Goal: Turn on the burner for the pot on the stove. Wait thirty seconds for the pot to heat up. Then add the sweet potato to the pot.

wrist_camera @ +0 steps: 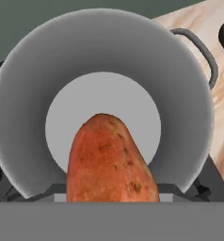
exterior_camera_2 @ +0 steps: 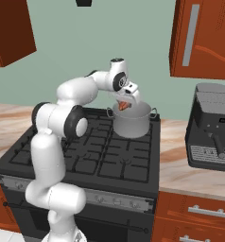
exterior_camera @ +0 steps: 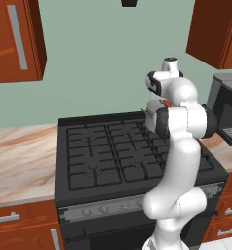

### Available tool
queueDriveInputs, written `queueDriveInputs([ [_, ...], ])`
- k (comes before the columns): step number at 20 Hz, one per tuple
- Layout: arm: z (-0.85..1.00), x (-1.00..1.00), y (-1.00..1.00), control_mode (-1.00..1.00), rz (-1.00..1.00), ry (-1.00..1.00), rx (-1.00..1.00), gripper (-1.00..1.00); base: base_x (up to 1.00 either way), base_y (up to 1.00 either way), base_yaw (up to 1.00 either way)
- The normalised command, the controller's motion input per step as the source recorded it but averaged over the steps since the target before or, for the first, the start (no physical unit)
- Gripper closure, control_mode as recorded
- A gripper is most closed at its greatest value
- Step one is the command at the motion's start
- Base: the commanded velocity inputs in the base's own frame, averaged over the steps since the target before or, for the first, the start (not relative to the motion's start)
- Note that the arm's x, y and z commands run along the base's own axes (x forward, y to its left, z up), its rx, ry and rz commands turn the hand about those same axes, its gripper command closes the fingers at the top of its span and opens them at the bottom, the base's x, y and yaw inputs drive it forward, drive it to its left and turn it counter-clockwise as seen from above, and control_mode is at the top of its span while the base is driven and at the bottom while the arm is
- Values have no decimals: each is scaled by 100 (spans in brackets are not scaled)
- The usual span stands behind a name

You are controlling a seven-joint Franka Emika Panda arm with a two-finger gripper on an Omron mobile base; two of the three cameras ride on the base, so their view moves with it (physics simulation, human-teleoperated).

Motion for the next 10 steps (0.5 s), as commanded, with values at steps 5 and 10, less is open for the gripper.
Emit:
queueDriveInputs([
  [5, -36, 26, -18, -100, 0, 15, 2, 100, 0, 0, 0],
  [10, -27, 32, -15, -100, 0, 11, 3, 100, 0, 0, 0],
])
